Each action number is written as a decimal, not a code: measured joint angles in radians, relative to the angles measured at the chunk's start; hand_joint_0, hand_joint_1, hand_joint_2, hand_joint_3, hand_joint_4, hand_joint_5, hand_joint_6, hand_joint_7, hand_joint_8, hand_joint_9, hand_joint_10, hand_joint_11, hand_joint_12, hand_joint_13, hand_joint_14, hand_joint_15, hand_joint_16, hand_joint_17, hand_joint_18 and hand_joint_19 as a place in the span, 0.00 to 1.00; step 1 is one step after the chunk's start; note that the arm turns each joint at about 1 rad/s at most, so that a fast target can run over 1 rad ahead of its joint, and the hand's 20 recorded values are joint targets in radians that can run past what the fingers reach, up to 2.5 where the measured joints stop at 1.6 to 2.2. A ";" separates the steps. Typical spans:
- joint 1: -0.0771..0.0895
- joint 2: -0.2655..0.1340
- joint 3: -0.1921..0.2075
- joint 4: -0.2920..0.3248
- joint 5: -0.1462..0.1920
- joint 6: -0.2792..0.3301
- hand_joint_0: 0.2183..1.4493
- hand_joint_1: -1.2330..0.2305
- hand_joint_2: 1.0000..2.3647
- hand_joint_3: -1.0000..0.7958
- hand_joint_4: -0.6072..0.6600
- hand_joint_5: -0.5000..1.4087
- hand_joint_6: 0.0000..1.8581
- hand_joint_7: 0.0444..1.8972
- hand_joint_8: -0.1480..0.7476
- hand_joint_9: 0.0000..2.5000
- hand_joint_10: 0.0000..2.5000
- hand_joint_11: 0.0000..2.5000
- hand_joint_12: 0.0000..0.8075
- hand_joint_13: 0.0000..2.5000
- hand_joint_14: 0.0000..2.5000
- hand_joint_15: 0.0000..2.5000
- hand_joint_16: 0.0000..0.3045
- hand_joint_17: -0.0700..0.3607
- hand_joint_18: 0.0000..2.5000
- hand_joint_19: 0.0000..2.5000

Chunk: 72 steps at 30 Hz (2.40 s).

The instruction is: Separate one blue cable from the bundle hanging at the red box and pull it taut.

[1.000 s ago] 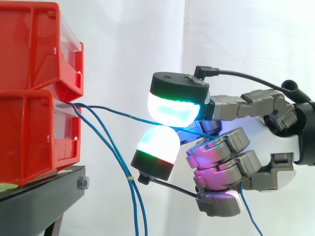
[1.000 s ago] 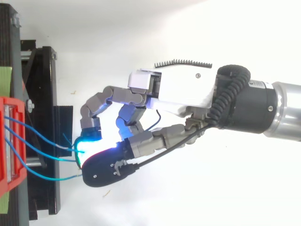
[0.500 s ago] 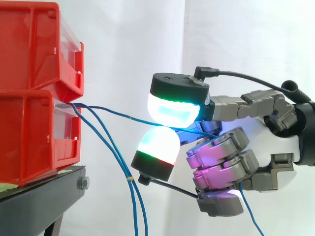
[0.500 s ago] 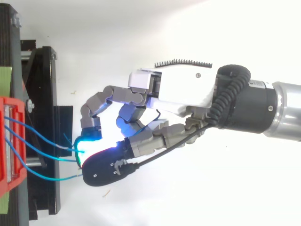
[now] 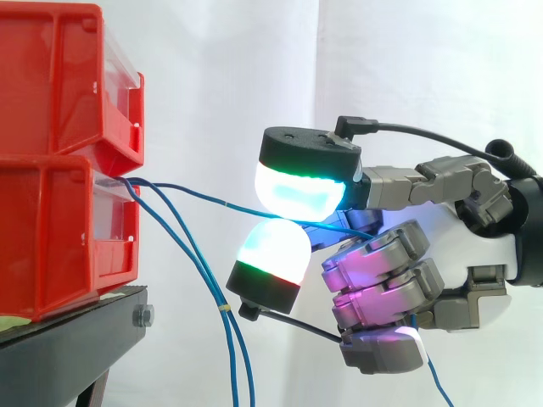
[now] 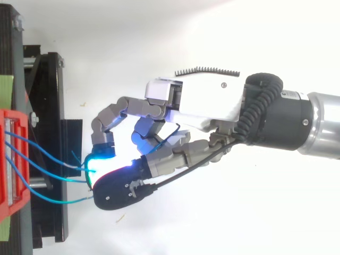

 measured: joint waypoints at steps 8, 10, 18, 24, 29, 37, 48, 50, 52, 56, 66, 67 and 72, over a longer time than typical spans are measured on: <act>0.000 0.000 -0.001 0.000 0.000 0.000 0.42 0.36 0.02 0.44 0.58 0.14 0.47 0.55 0.60 0.43 0.58 0.66 0.51 0.38 0.66 0.59 0.16 0.41 0.48 0.50; 0.000 0.000 -0.001 0.000 0.000 0.000 0.42 0.36 0.02 0.44 0.58 0.14 0.47 0.56 0.60 0.43 0.58 0.66 0.52 0.38 0.66 0.59 0.15 0.41 0.48 0.51; 0.000 0.000 -0.001 0.000 0.000 0.000 0.42 0.36 0.02 0.44 0.58 0.14 0.47 0.56 0.60 0.43 0.58 0.66 0.52 0.38 0.66 0.59 0.15 0.41 0.48 0.50; 0.000 0.000 -0.001 0.000 0.000 0.000 0.42 0.36 0.02 0.44 0.58 0.14 0.47 0.56 0.60 0.43 0.57 0.66 0.52 0.38 0.66 0.58 0.15 0.41 0.48 0.51; 0.000 0.000 -0.001 0.000 0.000 0.000 0.42 0.36 0.02 0.44 0.58 0.14 0.47 0.56 0.60 0.43 0.57 0.66 0.51 0.38 0.66 0.58 0.15 0.41 0.48 0.50; 0.000 0.000 -0.002 0.000 0.000 0.000 0.42 0.36 0.02 0.44 0.58 0.14 0.47 0.55 0.61 0.43 0.57 0.66 0.51 0.38 0.67 0.59 0.15 0.41 0.48 0.50; 0.000 0.000 -0.002 0.000 0.000 0.000 0.42 0.36 0.02 0.44 0.58 0.14 0.47 0.56 0.60 0.43 0.57 0.66 0.51 0.38 0.66 0.59 0.15 0.41 0.48 0.50; 0.000 0.000 -0.002 0.000 0.000 0.000 0.42 0.36 0.02 0.44 0.58 0.14 0.47 0.56 0.60 0.43 0.57 0.66 0.51 0.38 0.66 0.59 0.15 0.41 0.48 0.50; 0.000 0.000 -0.002 0.000 0.000 0.000 0.42 0.36 0.02 0.44 0.58 0.14 0.47 0.56 0.61 0.43 0.57 0.67 0.51 0.38 0.67 0.58 0.15 0.41 0.48 0.50; 0.000 0.000 -0.002 0.000 0.000 0.000 0.42 0.36 0.02 0.44 0.59 0.14 0.47 0.56 0.60 0.43 0.57 0.67 0.51 0.38 0.66 0.58 0.15 0.41 0.48 0.50; 0.000 0.000 -0.002 0.000 0.000 0.000 0.42 0.36 0.02 0.44 0.59 0.14 0.47 0.56 0.60 0.43 0.57 0.67 0.51 0.38 0.66 0.58 0.15 0.41 0.48 0.50; 0.000 0.000 -0.002 0.000 0.000 0.000 0.42 0.36 0.02 0.44 0.58 0.14 0.47 0.56 0.60 0.43 0.57 0.67 0.51 0.38 0.66 0.58 0.15 0.41 0.48 0.50; 0.000 0.000 -0.002 0.000 0.000 0.000 0.42 0.36 0.02 0.44 0.59 0.14 0.47 0.56 0.60 0.43 0.57 0.67 0.51 0.38 0.66 0.59 0.15 0.41 0.48 0.50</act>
